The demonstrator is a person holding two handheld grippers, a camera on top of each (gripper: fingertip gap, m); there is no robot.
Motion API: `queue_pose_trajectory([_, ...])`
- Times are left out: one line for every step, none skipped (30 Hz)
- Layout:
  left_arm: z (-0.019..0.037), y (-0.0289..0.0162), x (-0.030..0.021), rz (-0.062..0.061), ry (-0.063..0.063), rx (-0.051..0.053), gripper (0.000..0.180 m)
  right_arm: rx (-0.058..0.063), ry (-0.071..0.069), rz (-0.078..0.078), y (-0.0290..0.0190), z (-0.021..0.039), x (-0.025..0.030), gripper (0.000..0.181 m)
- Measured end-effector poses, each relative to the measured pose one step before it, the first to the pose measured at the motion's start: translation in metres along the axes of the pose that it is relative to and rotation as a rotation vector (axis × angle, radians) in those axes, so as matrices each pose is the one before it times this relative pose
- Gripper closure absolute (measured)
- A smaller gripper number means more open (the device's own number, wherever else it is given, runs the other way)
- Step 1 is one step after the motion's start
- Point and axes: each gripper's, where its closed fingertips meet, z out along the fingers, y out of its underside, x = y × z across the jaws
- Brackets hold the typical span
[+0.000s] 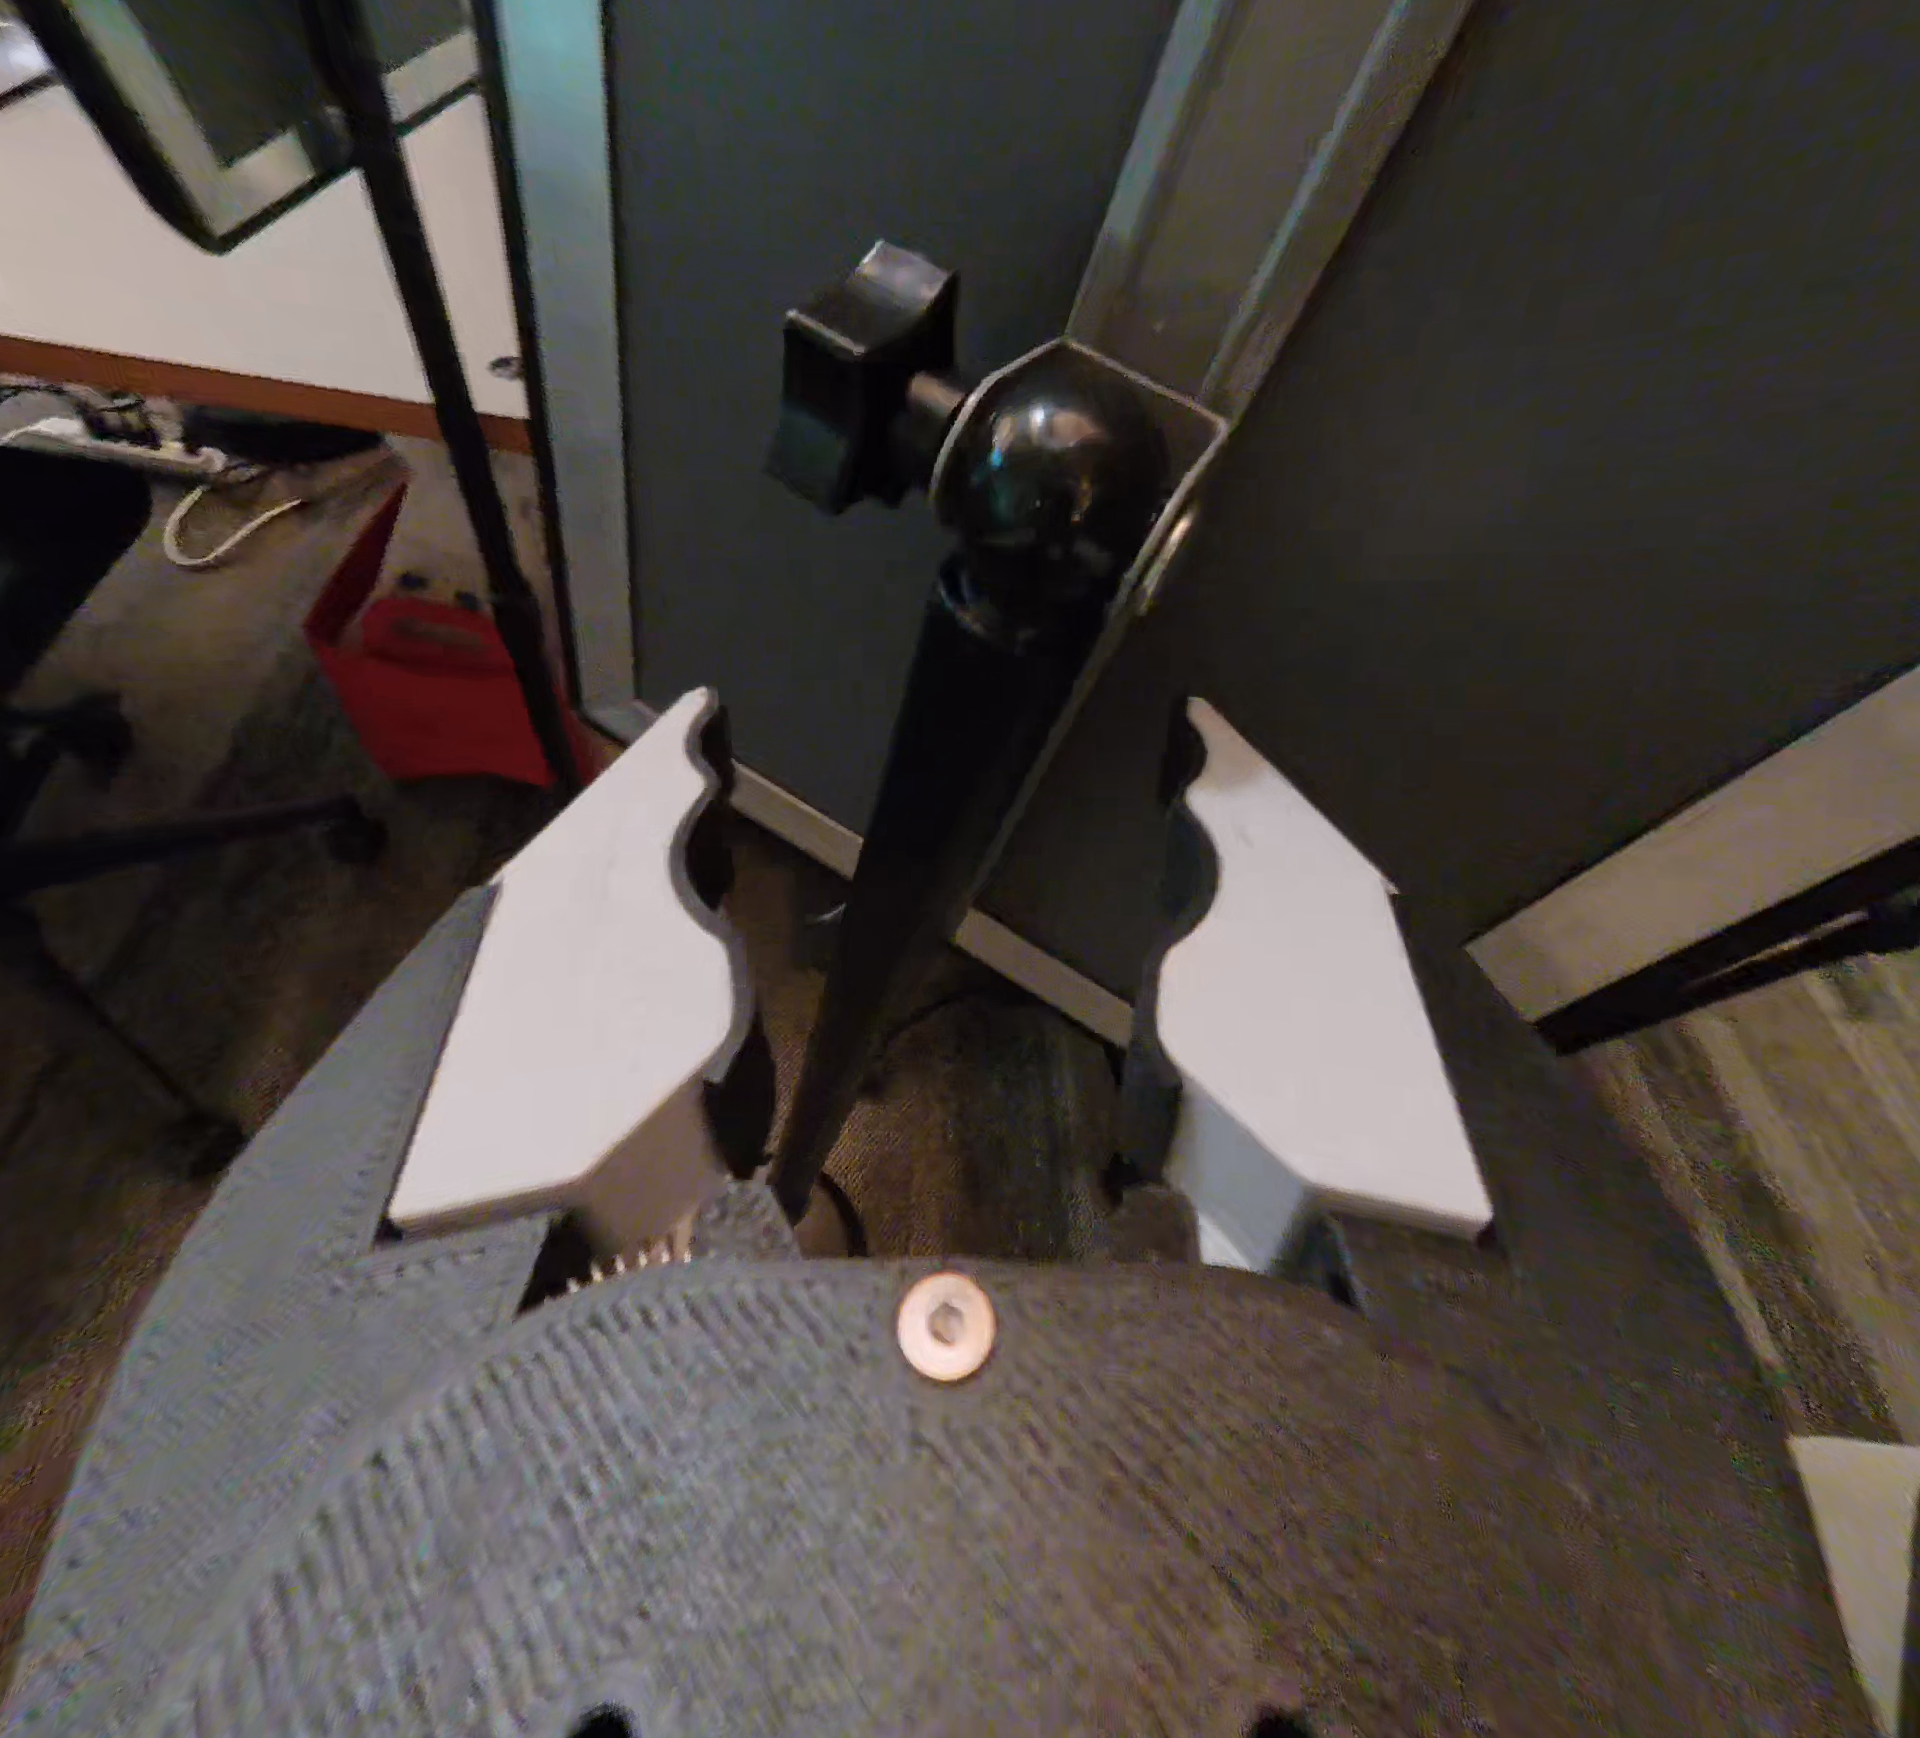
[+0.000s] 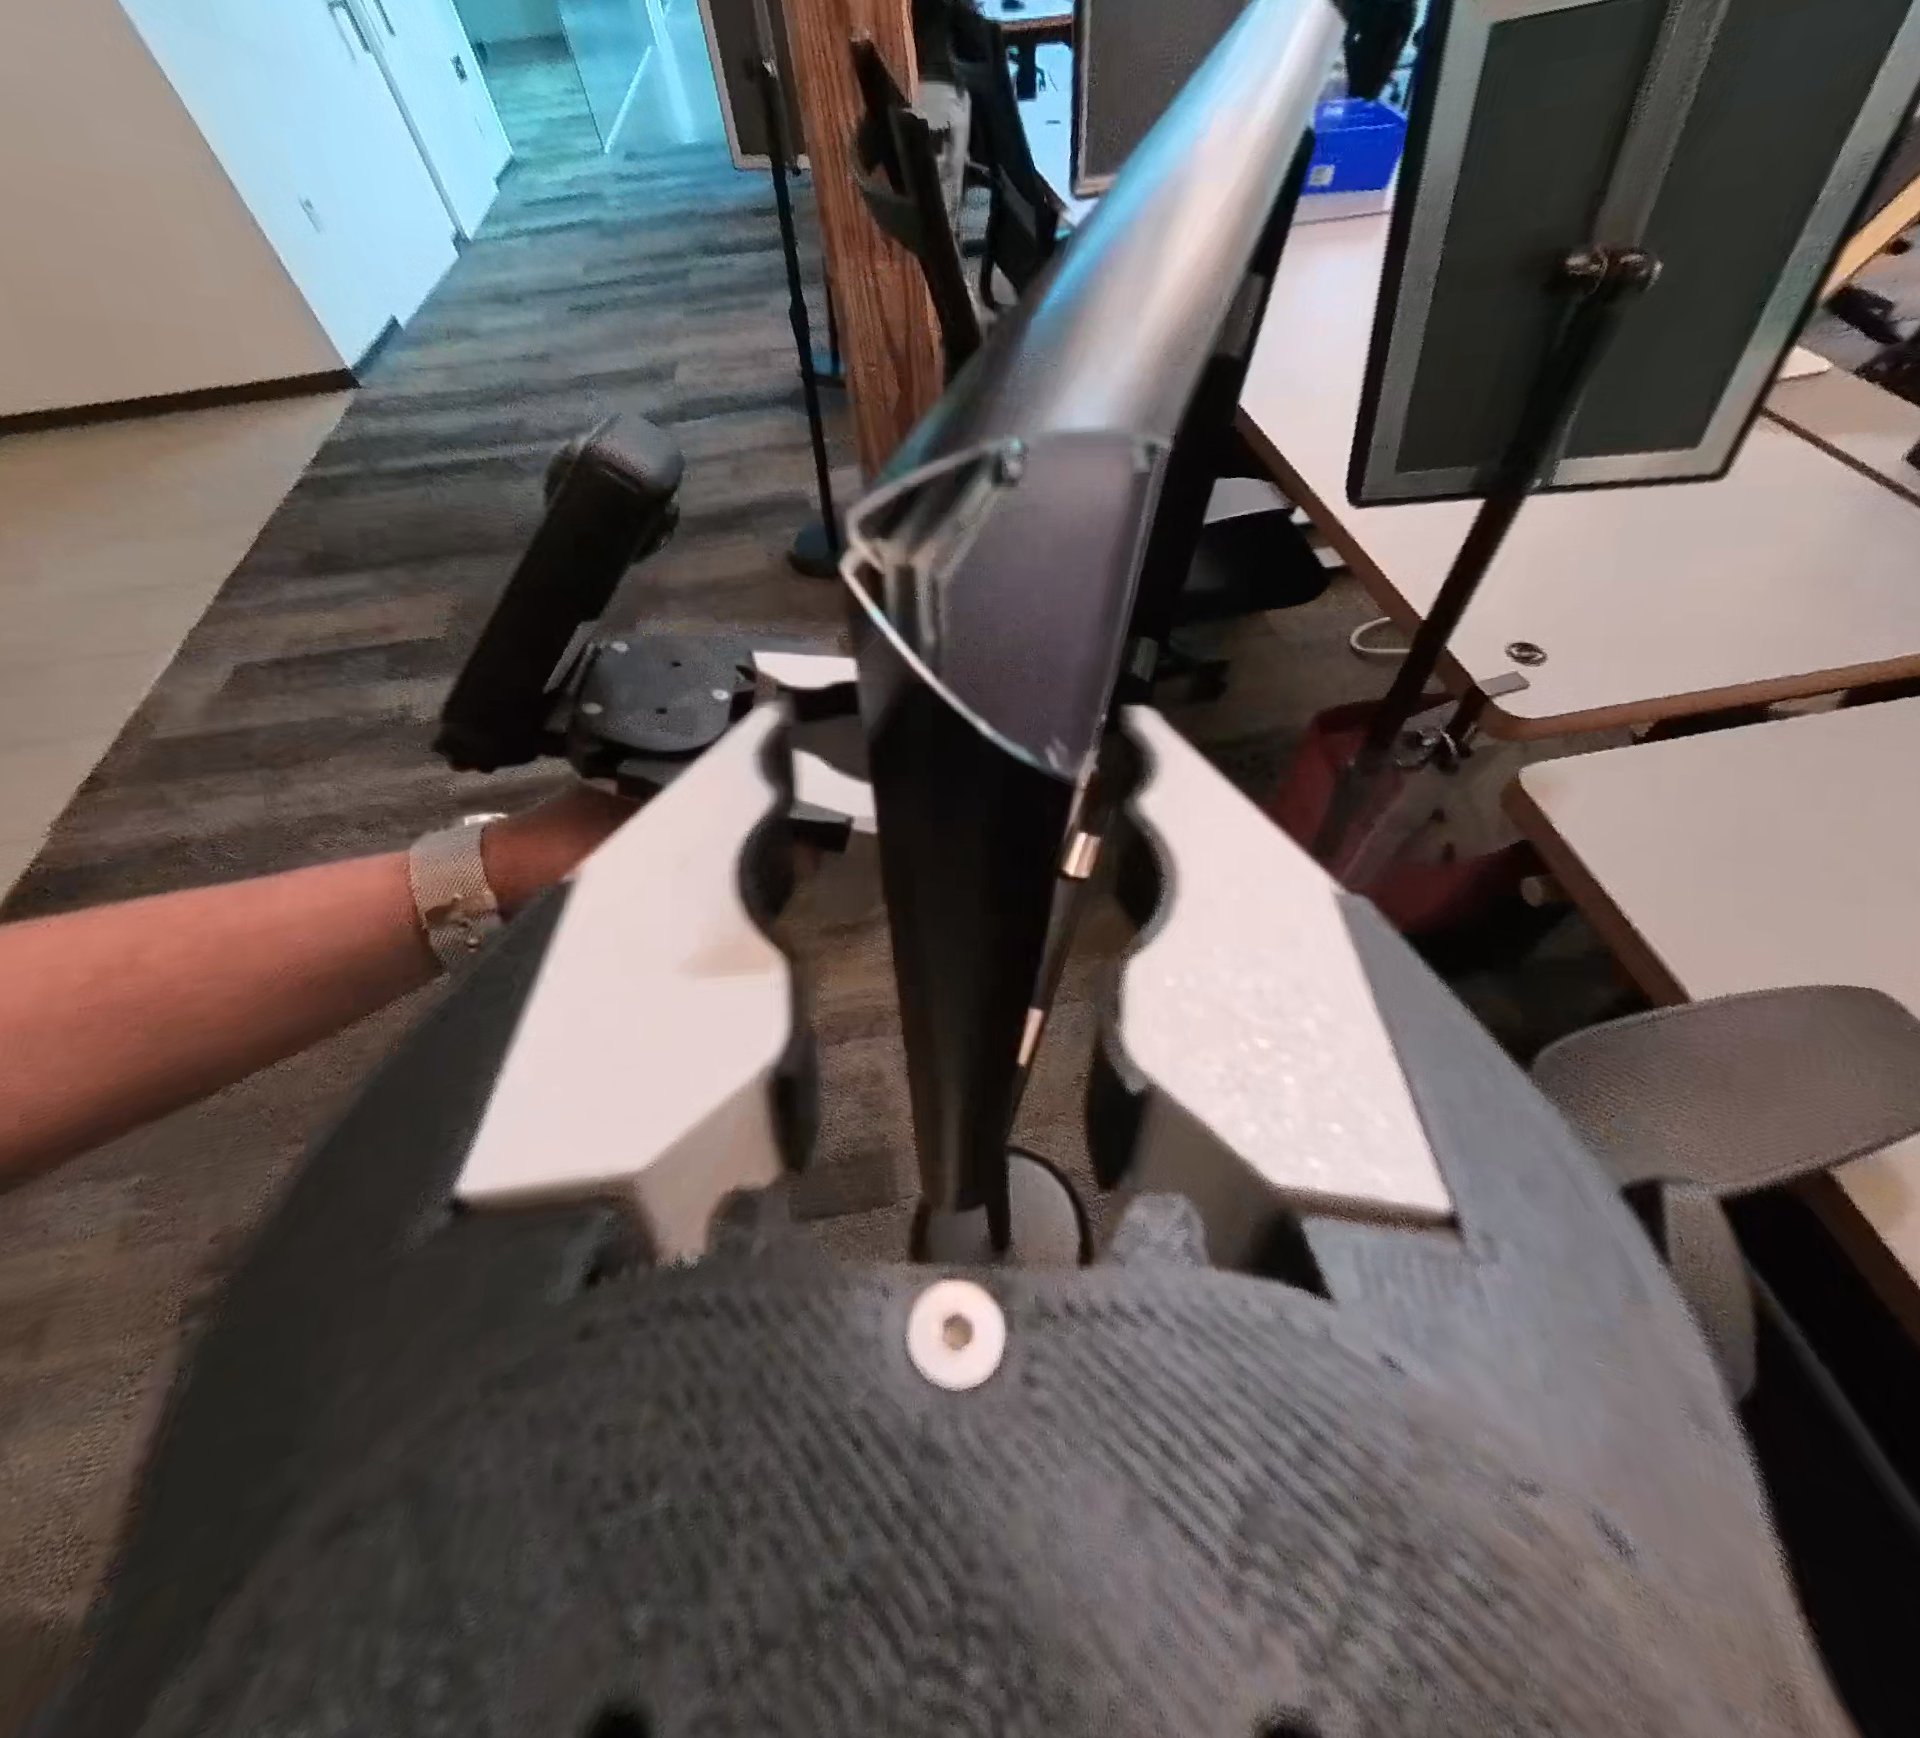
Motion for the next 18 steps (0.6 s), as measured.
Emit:
queue_pose_trajectory([0.00278, -0.00225, 0.00221, 0.0053, 0.0238, 0.0107, 0.108, 0.0089, 0.0141, -0.0279, -0.00358, 0.00238, 0.00091, 0.140])
queue_pose_trajectory([0.00171, -0.00051, 0.00131, 0.0053, 0.0189, 0.0027, 0.114, 0.0052, 0.0166, -0.0298, -0.00260, 0.00155, 0.00296, 0.151])
queue_pose_trajectory([-0.00078, -0.00022, 0.00391, -0.0014, 0.0347, 0.0048, 0.119, -0.0040, -0.0148, -0.0245, -0.00069, 0.00186, -0.00018, 0.158])
queue_pose_trajectory([-0.00099, -0.00067, 0.00157, -0.0117, 0.0152, 0.0075, 0.131, -0.0018, -0.0402, -0.0090, -0.00039, 0.00146, -0.00367, 0.159])
queue_pose_trajectory([-0.00102, -0.00051, -0.00048, -0.0059, -0.0056, 0.0090, 0.143, 0.0012, -0.0310, -0.0100, -0.00097, 0.00143, -0.00316, 0.159])
queue_pose_trajectory([-0.00075, 0.00052, -0.00207, 0.0046, -0.0161, 0.0034, 0.145, -0.0008, -0.0143, -0.0338, -0.00041, 0.00135, -0.00222, 0.159])
queue_pose_trajectory([-0.00037, 0.00056, -0.00068, 0.0100, -0.0076, -0.0024, 0.146, -0.0036, -0.0073, -0.0508, 0.00029, -0.00012, -0.00226, 0.158])
queue_pose_trajectory([-0.00037, 0.00011, 0.00010, 0.0052, -0.0015, -0.0022, 0.146, -0.0032, -0.0072, -0.0432, -0.00004, -0.00035, -0.00217, 0.157])
queue_pose_trajectory([0.00023, -0.00013, 0.00035, -0.0033, -0.0001, -0.0031, 0.146, -0.0026, -0.0058, -0.0321, -0.00116, -0.00013, -0.00194, 0.157])
queue_pose_trajectory([0.00073, 0.00004, -0.00015, -0.0069, -0.0029, -0.0030, 0.147, -0.0057, -0.0012, -0.0357, -0.00190, -0.00059, -0.00130, 0.157])
queue_pose_trajectory([0.00080, 0.00007, -0.00098, -0.0018, -0.0116, -0.0038, 0.151, -0.0103, 0.0013, -0.0451, -0.00236, 0.00094, -0.00162, 0.157])
queue_pose_trajectory([0.00090, 0.00006, 0.00026, 0.0048, -0.0051, -0.0024, 0.151, -0.0152, 0.0063, -0.0410, -0.00286, 0.00234, -0.00257, 0.156])
queue_pose_trajectory([0.00057, -0.00002, 0.00097, 0.0027, -0.0033, -0.0020, 0.151, -0.0169, 0.0123, -0.0044, -0.00162, 0.00091, -0.00097, 0.156])
queue_pose_trajectory([0.00082, -0.00018, -0.00040, 0.0027, -0.0093, -0.0007, 0.152, -0.0084, 0.0092, 0.0394, -0.00083, 0.00105, 0.00016, 0.157])
queue_pose_trajectory([-0.00038, -0.00026, -0.00143, -0.0032, -0.0089, 0.0017, 0.152, 0.0044, 0.0036, 0.0425, -0.00004, 0.00042, 0.00092, 0.158])
queue_pose_trajectory([-0.00082, -0.00077, -0.00059, -0.0117, 0.0043, 0.0061, 0.152, 0.0087, 0.0017, 0.0271, 0.00043, -0.00015, 0.00170, 0.158])
queue_pose_trajectory([-0.00097, -0.00132, 0.00064, -0.0159, 0.0148, 0.0096, 0.153, 0.0037, 0.0039, 0.0071, 0.00082, -0.00067, 0.00163, 0.158])
queue_pose_trajectory([-0.00034, -0.00037, 0.00084, -0.0131, 0.0105, 0.0023, 0.153, -0.0018, 0.0025, -0.0061, 0.00049, -0.00083, 0.00028, 0.158])
